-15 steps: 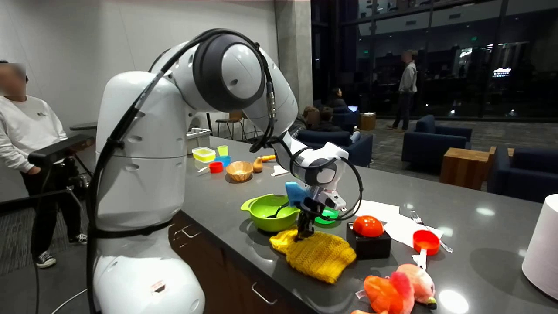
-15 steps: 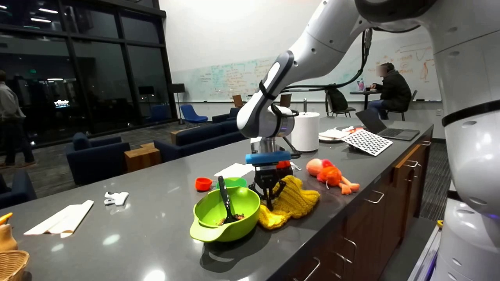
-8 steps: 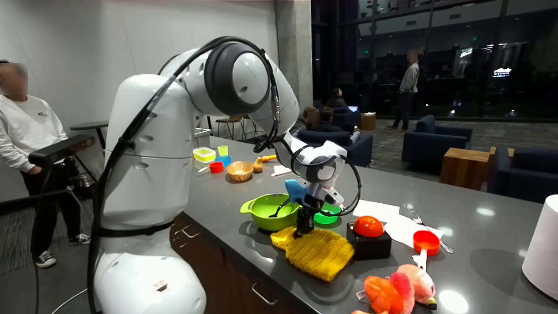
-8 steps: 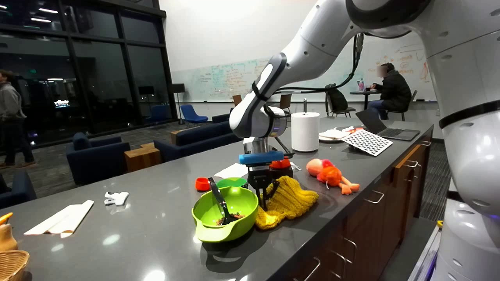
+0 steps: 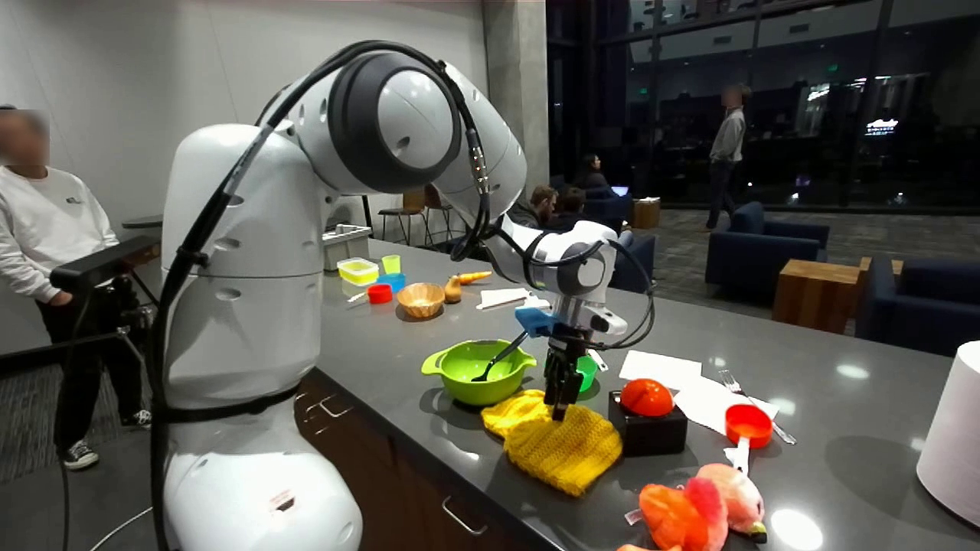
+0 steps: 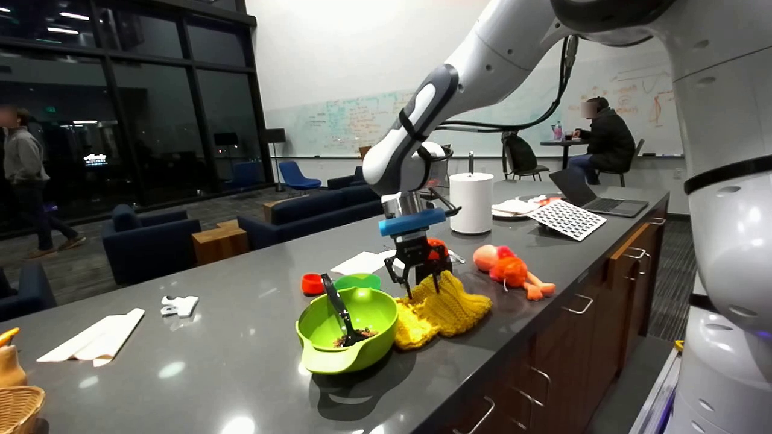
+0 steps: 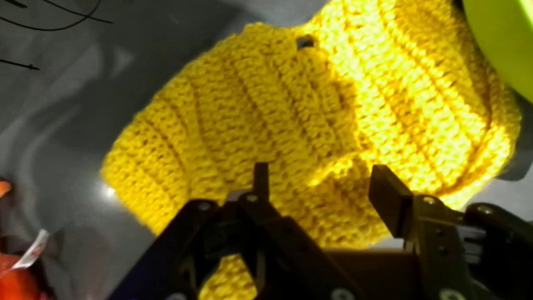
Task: Place the orange knitted item to the right of the green bowl
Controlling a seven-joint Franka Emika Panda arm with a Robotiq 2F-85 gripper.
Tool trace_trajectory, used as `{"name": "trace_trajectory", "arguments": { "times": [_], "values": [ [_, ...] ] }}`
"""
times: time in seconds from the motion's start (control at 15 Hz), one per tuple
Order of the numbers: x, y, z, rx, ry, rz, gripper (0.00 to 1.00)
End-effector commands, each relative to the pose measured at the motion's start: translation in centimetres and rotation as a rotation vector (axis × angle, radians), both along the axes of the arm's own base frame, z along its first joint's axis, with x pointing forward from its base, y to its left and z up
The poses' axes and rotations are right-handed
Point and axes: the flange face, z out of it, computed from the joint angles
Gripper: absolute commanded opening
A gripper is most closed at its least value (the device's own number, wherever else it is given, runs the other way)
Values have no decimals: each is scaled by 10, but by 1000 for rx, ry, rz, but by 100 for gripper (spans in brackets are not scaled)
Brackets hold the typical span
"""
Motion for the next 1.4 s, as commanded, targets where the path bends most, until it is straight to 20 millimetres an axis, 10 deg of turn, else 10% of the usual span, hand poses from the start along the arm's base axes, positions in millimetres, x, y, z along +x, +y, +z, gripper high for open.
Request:
{"name": "trace_trajectory", "arguments": {
  "times": [0.0, 0.33, 1.33],
  "values": [
    [-12, -20, 37, -103, 1, -44, 97],
    [-16, -44, 51, -151, -19, -80, 100],
    [-44, -93, -3, -73, -71, -234, 100]
  ]
}}
